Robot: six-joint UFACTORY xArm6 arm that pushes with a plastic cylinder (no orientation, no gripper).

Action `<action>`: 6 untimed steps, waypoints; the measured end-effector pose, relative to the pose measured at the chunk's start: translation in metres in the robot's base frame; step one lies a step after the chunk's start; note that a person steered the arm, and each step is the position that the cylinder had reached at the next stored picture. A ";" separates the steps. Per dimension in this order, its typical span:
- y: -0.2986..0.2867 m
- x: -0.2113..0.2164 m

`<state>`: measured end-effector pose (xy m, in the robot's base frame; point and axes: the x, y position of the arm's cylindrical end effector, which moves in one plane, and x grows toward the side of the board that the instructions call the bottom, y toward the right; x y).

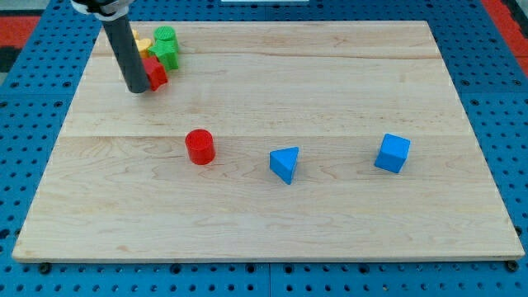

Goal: Move red circle to left centre of the board

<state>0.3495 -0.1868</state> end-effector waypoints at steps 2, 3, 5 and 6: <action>0.003 0.045; 0.003 0.065; 0.003 0.091; 0.003 0.092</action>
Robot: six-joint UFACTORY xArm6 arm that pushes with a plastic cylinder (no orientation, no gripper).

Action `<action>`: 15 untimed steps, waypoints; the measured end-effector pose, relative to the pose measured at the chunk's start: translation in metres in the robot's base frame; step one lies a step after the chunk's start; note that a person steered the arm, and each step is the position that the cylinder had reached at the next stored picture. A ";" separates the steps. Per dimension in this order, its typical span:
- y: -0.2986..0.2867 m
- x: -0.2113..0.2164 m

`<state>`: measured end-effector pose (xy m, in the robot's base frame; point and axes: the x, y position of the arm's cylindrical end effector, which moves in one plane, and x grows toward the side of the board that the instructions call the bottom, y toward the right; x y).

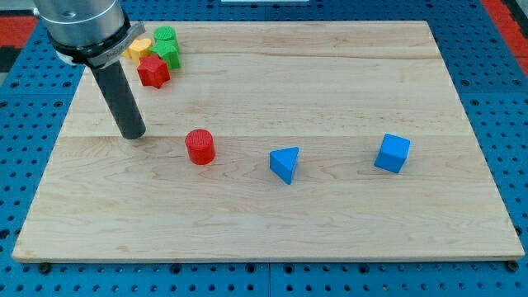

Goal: Move red circle to left centre of the board

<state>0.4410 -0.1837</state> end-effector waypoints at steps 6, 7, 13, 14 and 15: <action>0.118 -0.006; 0.118 -0.008; 0.231 -0.180; 0.237 -0.233; 0.227 -0.230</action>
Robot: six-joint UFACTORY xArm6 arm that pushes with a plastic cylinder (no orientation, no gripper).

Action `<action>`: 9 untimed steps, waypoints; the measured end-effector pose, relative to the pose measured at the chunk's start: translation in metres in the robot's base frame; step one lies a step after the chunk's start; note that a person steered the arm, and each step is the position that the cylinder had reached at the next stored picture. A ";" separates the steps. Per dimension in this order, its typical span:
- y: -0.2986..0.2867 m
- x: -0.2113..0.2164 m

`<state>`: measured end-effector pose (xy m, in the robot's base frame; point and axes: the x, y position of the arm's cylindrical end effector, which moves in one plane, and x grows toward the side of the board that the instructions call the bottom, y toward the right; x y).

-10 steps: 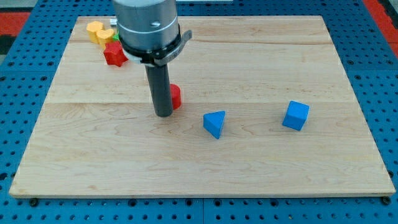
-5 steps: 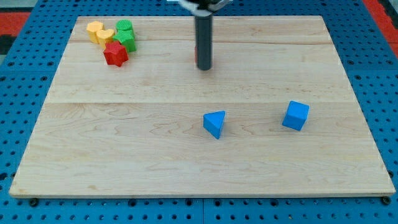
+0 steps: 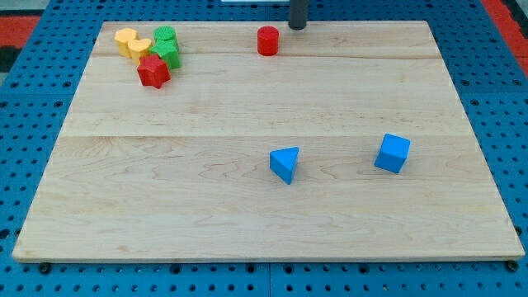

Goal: Move red circle to left centre of the board

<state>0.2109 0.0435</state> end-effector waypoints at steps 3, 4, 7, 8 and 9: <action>-0.046 0.035; -0.097 0.036; -0.141 0.141; -0.122 0.181; -0.083 0.211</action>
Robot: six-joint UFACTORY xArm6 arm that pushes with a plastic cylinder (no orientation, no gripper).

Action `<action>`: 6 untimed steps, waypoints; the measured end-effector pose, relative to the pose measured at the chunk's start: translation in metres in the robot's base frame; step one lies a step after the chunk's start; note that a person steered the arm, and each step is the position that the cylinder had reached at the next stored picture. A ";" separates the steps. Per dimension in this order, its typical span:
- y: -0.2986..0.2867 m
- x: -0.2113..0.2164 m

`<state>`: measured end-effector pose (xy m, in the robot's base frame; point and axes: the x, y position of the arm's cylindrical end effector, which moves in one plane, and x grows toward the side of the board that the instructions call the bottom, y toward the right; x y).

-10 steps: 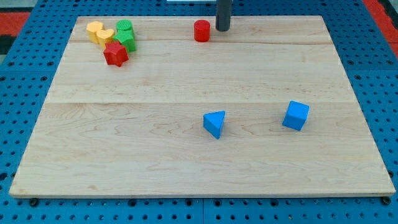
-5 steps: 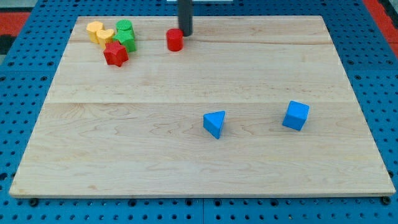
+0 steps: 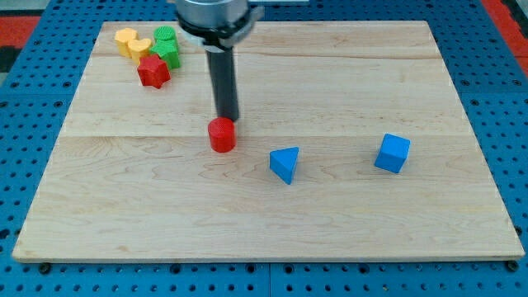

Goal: Move red circle to left centre of the board

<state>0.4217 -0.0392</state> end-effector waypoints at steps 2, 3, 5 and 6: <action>0.021 0.040; -0.068 0.040; -0.109 0.036; -0.075 0.017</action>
